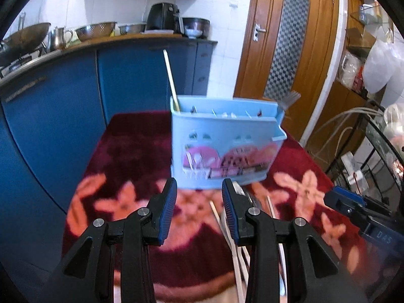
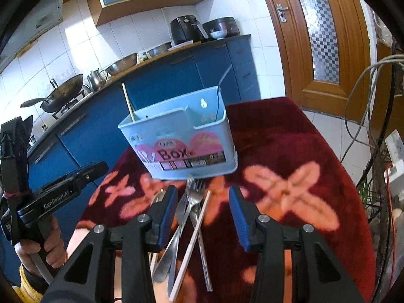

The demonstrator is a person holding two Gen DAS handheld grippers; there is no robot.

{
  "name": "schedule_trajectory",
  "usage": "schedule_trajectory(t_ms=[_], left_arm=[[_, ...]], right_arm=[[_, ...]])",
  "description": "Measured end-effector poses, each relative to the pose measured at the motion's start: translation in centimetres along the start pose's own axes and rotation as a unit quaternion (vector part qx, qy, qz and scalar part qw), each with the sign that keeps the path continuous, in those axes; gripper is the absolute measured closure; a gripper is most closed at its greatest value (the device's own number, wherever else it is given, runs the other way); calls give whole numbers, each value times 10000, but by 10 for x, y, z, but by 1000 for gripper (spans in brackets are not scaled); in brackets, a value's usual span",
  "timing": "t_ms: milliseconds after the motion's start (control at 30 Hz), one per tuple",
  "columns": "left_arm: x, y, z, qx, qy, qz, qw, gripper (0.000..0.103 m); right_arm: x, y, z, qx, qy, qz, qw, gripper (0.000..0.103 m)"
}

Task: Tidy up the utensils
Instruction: 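Move both open grippers back down to the utensil pile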

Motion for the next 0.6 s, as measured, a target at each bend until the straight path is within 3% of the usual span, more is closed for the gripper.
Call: schedule_trajectory(t_ms=[600], left_arm=[[-52, 51, 27, -120, 326, -868, 9956, 66]], right_arm=[[-25, 32, 16, -53, 107, -417, 9991, 57]])
Point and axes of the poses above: each gripper's, at about its wrist camera, not at the fingertips, and x roughly against the way its jaws point, z to its right, y to its underside, the point moved 8 cm from there along -x, roughly the way its jaws point, and after that the axes turned 12 degrees about y, right-handed, at the moved point
